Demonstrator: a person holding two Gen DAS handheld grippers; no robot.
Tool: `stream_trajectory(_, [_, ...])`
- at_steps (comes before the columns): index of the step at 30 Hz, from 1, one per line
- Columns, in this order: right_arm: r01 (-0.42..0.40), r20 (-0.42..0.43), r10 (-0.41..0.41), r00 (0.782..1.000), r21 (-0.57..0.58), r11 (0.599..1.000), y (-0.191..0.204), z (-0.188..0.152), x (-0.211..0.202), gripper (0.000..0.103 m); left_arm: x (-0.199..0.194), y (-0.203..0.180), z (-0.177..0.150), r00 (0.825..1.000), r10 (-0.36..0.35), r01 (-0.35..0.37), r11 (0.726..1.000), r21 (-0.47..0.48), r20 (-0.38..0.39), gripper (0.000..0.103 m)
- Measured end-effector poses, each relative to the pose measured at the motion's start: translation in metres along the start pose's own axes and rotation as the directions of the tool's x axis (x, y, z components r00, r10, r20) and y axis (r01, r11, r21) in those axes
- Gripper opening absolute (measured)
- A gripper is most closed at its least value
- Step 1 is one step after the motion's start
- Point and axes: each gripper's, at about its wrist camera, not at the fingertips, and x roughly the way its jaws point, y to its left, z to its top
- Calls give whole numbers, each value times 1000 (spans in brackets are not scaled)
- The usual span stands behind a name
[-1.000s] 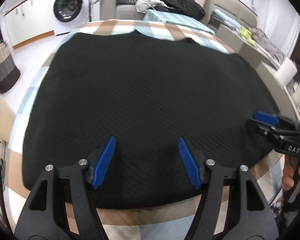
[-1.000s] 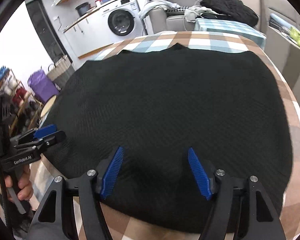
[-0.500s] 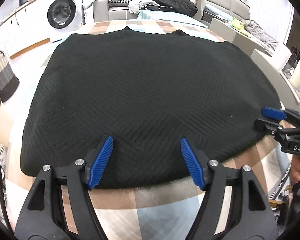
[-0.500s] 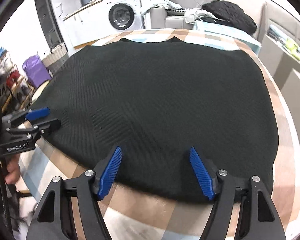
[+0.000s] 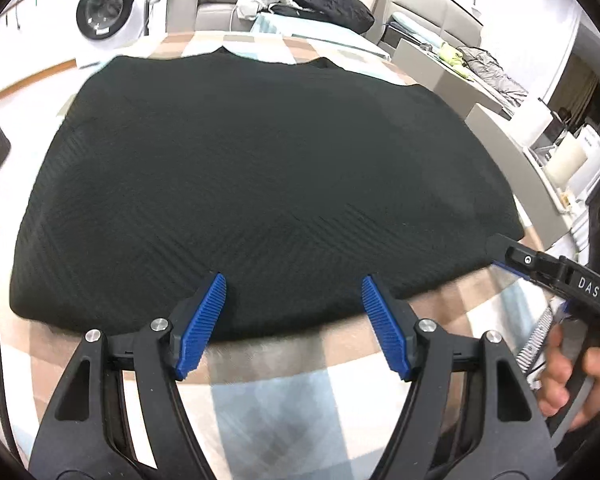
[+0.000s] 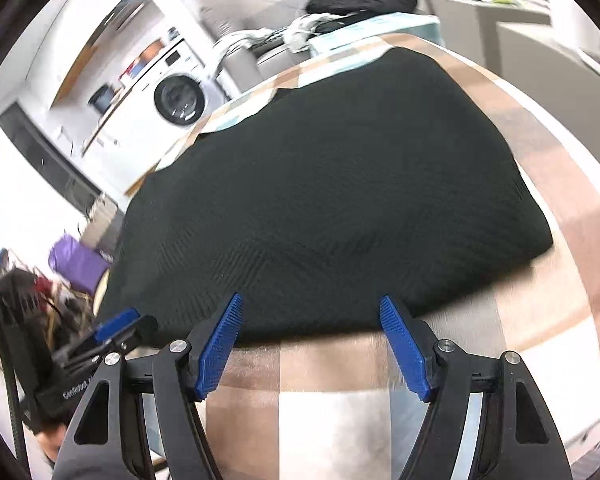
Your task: Fold small clothes
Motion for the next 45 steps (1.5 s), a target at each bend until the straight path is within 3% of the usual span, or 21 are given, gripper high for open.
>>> stream_trajectory(8, [-136,-14,140,990,155,979,-11,-11,1,72,-5,-10,-4,999,-42,42,999,-21,-13,68])
stream_trajectory(17, [-13,20,13,1000,26,1000,27,-7,19,65,-5,-21,-10,998,-50,50,999,-8,-27,68])
stream_trajectory(21, [-9,23,8,1000,20,1000,27,-9,19,65,-5,-22,-12,997,-68,67,997,-37,-23,68])
stream_trajectory(26, [-32,28,32,999,27,999,24,-7,21,65,2,-23,-16,984,-162,154,983,-95,-79,68])
stream_trajectory(33, [-85,29,83,996,58,995,9,-10,13,64,9,-28,-19,980,-187,178,977,-120,-65,68])
stream_trajectory(38, [-90,34,88,996,68,994,3,-7,13,56,8,-24,-19,980,-191,181,973,-145,-55,68])
stream_trajectory(43, [-31,50,27,998,88,996,-2,-8,14,20,8,-21,-18,981,-187,178,971,-158,-49,68])
stream_trajectory(45, [-33,53,28,998,96,995,-4,-9,14,10,8,-20,-18,980,-193,183,969,-165,-45,68])
